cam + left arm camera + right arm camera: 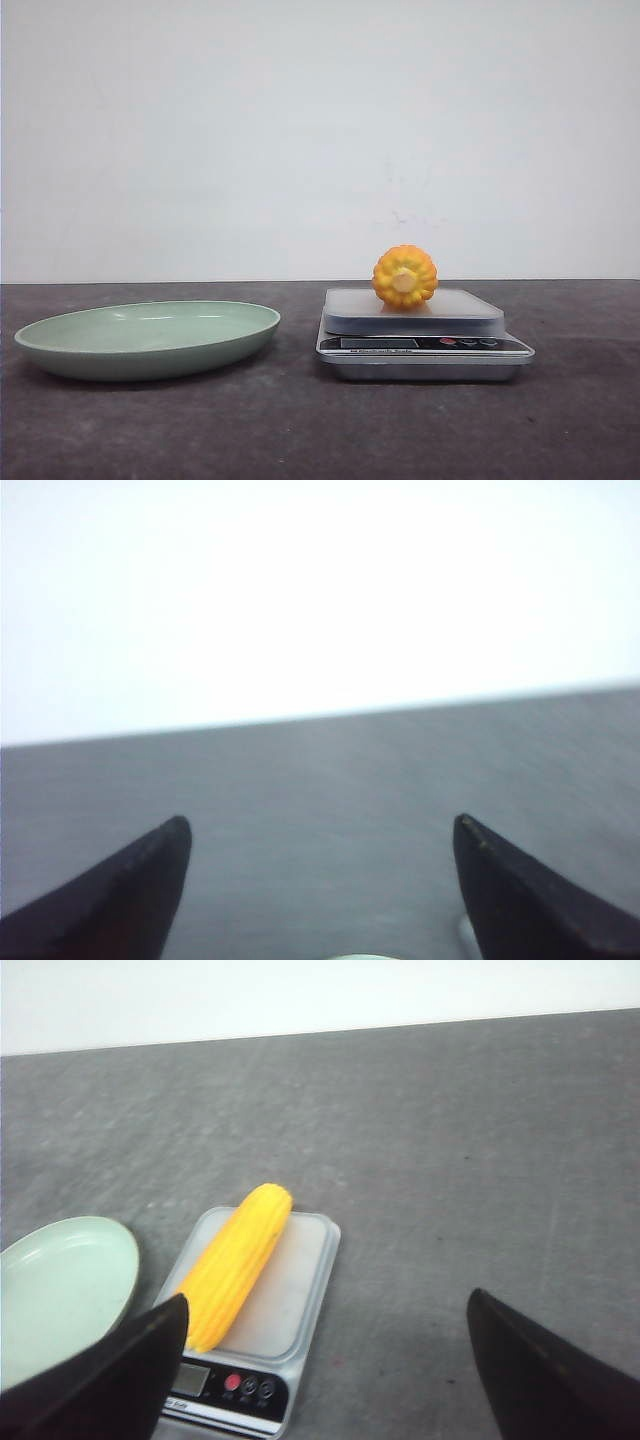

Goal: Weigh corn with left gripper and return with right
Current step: 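Lower the right gripper onto the corn on the scale and grasp it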

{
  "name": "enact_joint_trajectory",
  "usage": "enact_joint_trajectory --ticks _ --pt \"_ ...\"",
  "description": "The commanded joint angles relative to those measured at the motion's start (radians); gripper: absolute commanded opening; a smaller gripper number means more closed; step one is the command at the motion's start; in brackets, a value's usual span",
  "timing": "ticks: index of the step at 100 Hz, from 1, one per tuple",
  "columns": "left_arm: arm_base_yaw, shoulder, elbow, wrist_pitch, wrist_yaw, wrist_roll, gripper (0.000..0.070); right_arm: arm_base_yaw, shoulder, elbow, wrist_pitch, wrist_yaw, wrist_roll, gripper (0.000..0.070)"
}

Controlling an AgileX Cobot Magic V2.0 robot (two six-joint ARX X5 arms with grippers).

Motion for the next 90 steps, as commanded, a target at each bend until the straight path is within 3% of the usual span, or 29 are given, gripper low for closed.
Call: enact_joint_trajectory --ticks 1,21,37,48,72,90 --pt "0.014 -0.103 0.013 -0.067 -0.051 0.030 0.0472 0.016 0.006 0.014 0.006 -0.003 -0.010 0.0564" --pt "0.029 -0.399 0.013 -0.317 -0.195 -0.072 0.0471 0.069 0.042 0.015 0.012 -0.004 -0.002 0.0564" --pt "0.031 -0.549 0.010 -0.515 -0.202 -0.206 0.0472 0.130 0.117 0.015 0.061 -0.003 0.010 0.0564" --pt "0.032 -0.608 -0.013 -0.615 -0.201 -0.257 0.0472 0.192 0.200 0.015 0.133 0.002 0.029 0.0564" --pt "0.044 -0.699 -0.148 -0.614 -0.098 -0.310 0.0472 0.316 0.457 0.026 0.308 0.038 0.093 0.0563" --pt "0.044 -0.700 -0.275 -0.586 -0.004 -0.321 0.0469 0.370 0.695 0.113 0.336 0.089 0.098 0.0563"
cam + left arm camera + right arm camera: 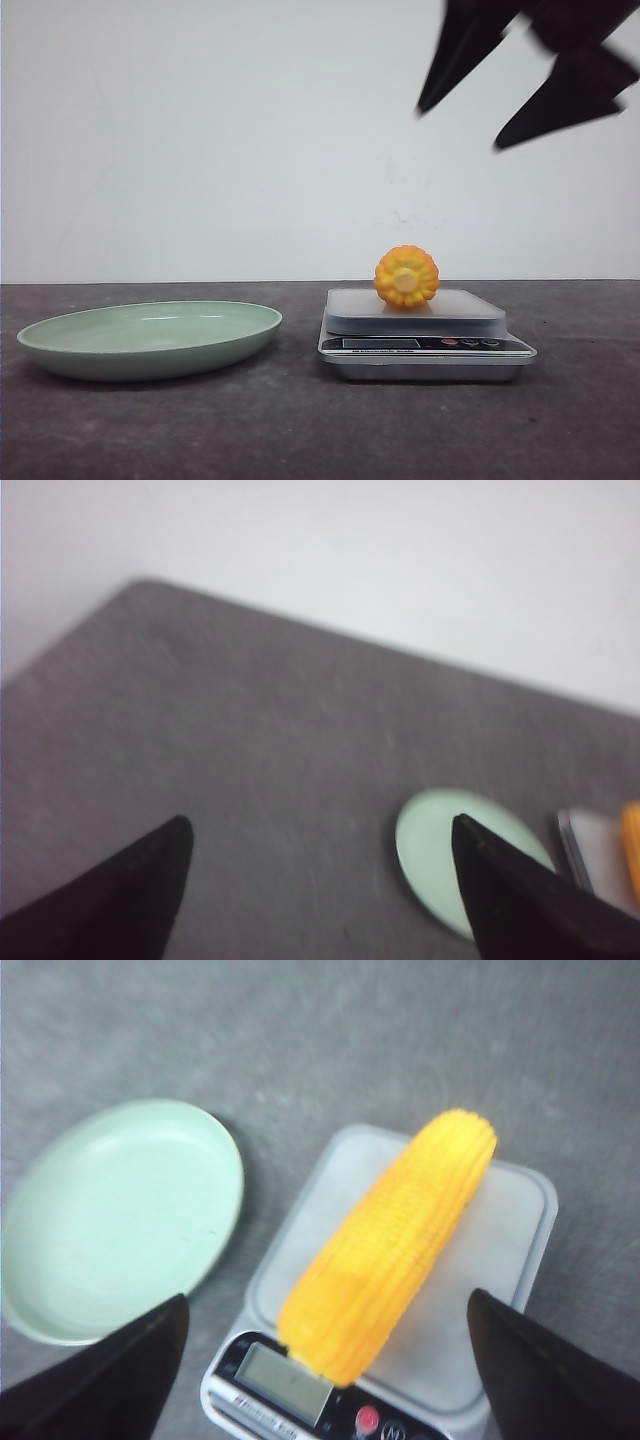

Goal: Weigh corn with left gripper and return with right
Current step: 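Lower the right gripper onto the corn on the scale and grasp it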

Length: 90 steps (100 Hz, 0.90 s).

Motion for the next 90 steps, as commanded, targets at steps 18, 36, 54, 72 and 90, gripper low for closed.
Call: enact_joint_trajectory --ticks 18,36,54,72,90 --pt "-0.005 0.005 -0.133 0.055 0.060 -0.010 0.0469 0.023 0.271 0.167 -0.005 0.039 0.017 0.0561" --pt "-0.005 0.006 -0.194 0.068 0.087 -0.010 0.0470 0.022 0.386 0.241 -0.020 0.079 0.018 0.0538" --pt "-0.005 0.006 -0.202 0.068 0.087 0.005 0.0469 0.022 0.451 0.249 -0.010 0.108 0.038 0.0514" --pt "-0.005 0.005 -0.202 0.068 0.077 0.021 0.0469 0.023 0.491 0.249 -0.015 0.105 0.041 0.0400" --pt "-0.005 0.005 -0.202 0.068 0.075 0.021 0.0469 0.028 0.495 0.249 -0.017 0.124 0.046 0.0048"
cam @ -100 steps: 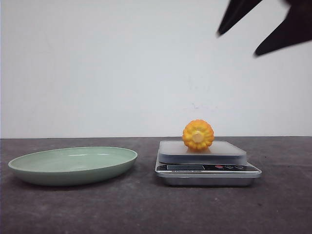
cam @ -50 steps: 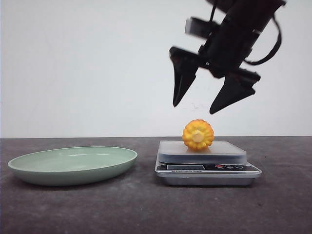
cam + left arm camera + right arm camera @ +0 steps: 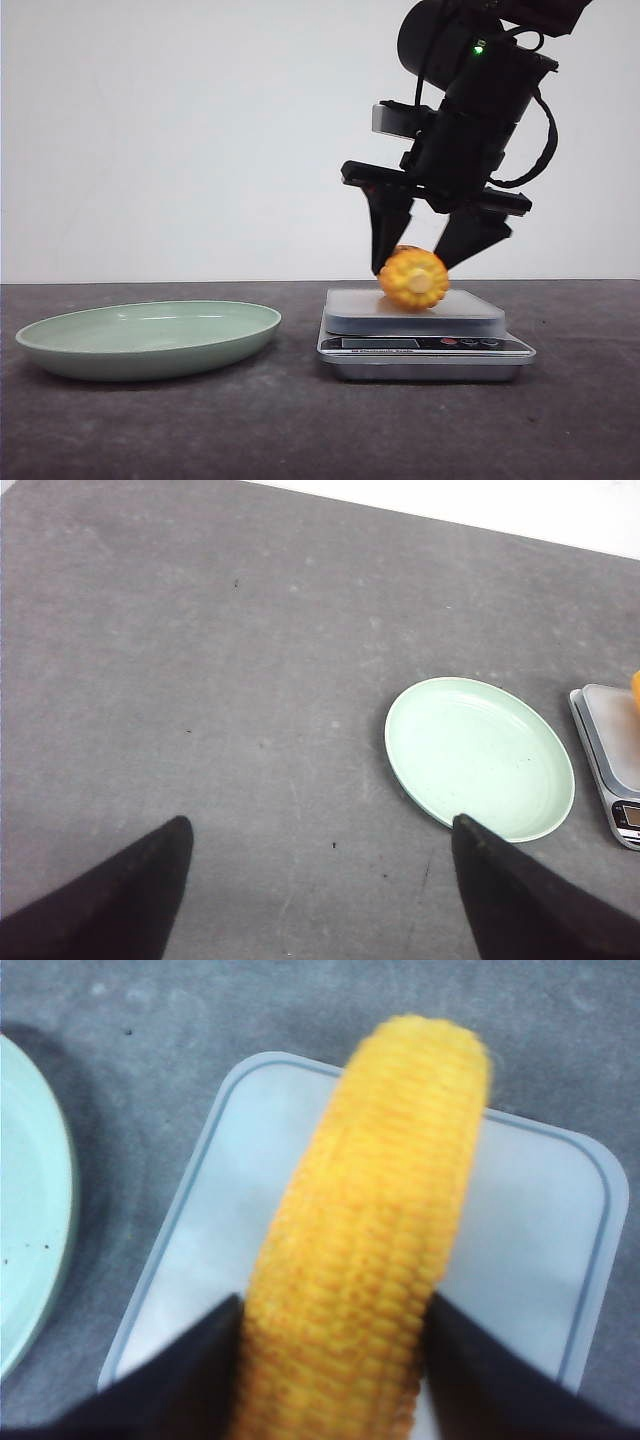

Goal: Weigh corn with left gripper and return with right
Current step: 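Lower the right gripper onto the corn on the scale and grasp it, then carry the corn with the right gripper back onto the green plate and release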

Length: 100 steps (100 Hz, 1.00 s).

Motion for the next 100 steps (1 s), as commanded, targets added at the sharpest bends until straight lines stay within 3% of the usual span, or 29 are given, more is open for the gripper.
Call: enact_joint_trajectory --ticks 1,7,32,51,77,100 --pt "-0.005 0.005 0.010 0.010 -0.005 0.012 0.0469 0.011 0.019 0.018 0.010 0.018 0.017 0.0039" --pt "-0.005 0.005 0.010 0.009 -0.006 0.015 0.0469 0.011 0.005 0.018 0.013 0.023 0.016 0.0002" --pt "-0.005 0.005 0.010 -0.002 -0.005 0.014 0.0469 0.040 -0.113 0.033 0.027 -0.014 0.001 0.0002" --pt "-0.005 0.005 0.010 0.013 -0.005 0.011 0.0469 0.140 -0.128 0.155 0.004 -0.029 0.015 0.0002" --pt "-0.005 0.005 0.010 0.036 -0.005 0.011 0.0469 0.287 0.036 0.343 0.016 0.003 0.081 0.0002" --pt "-0.005 0.005 0.010 0.033 -0.005 0.011 0.0469 0.346 0.220 0.396 0.033 0.003 0.108 0.0002"
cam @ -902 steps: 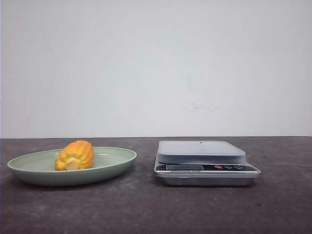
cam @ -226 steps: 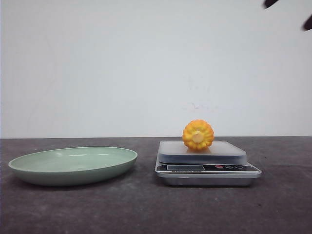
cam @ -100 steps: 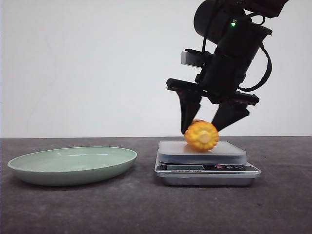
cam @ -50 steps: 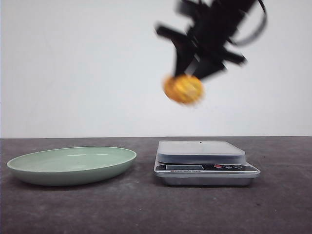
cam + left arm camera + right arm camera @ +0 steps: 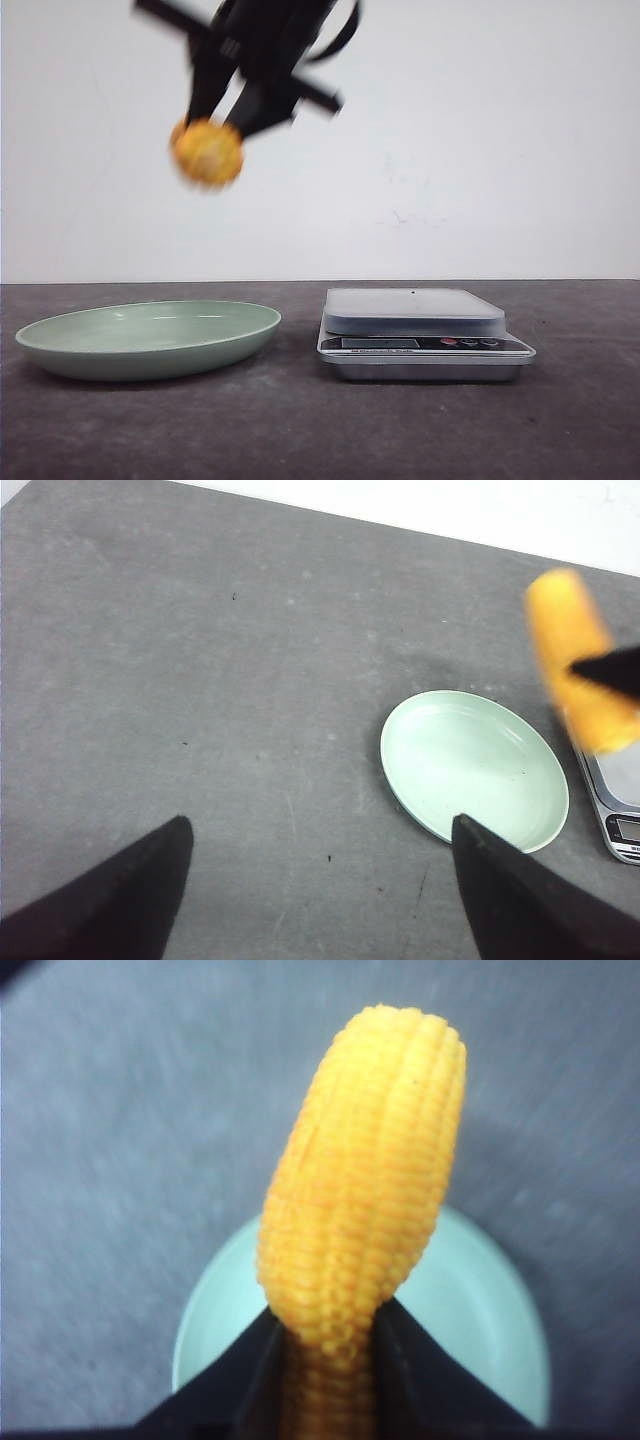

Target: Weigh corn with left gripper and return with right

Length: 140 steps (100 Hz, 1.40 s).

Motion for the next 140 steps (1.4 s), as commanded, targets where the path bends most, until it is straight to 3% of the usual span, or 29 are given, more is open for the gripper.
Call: enact_joint_trajectory --ticks 1,23,28,33,38,41,60,79,114,140 --pt "-0.005 0.005 0.010 0.008 -0.002 0.009 0.0469 0.018 0.058 0.028 0.017 0.003 0.032 0.0002" --pt "-0.005 0.005 0.010 0.001 -0.002 0.009 0.0469 0.030 0.171 0.028 0.031 -0.005 0.054 0.0031" --pt "-0.005 0.005 0.010 0.001 -0.002 0.009 0.0469 0.030 0.188 0.028 0.030 -0.006 0.063 0.0157" --pt "-0.005 0.005 0.010 0.000 -0.002 0.009 0.0469 0.030 0.195 0.028 0.027 -0.008 0.063 0.0352" --pt "-0.005 0.005 0.010 0.000 -0.002 0.009 0.0469 0.030 0.203 0.028 0.027 -0.007 0.061 0.0461" --pt "-0.005 0.005 0.010 0.000 -0.002 0.009 0.0469 0.030 0.205 0.028 0.027 -0.007 0.061 0.0487" --pt "-0.005 0.005 0.010 0.000 -0.002 0.010 0.0469 0.024 0.194 0.030 0.039 -0.007 0.045 0.0487" --pt "-0.005 0.005 0.010 -0.002 -0.002 0.010 0.0469 -0.045 0.047 0.031 -0.044 -0.006 -0.047 0.0486" --pt "-0.005 0.005 0.010 -0.005 -0.002 0.012 0.0468 -0.323 -0.504 0.031 -0.311 -0.006 -0.208 0.0483" --pt "-0.005 0.005 -0.010 0.048 -0.002 0.017 0.0469 -0.554 -0.896 0.026 -0.664 -0.003 -0.270 0.0483"
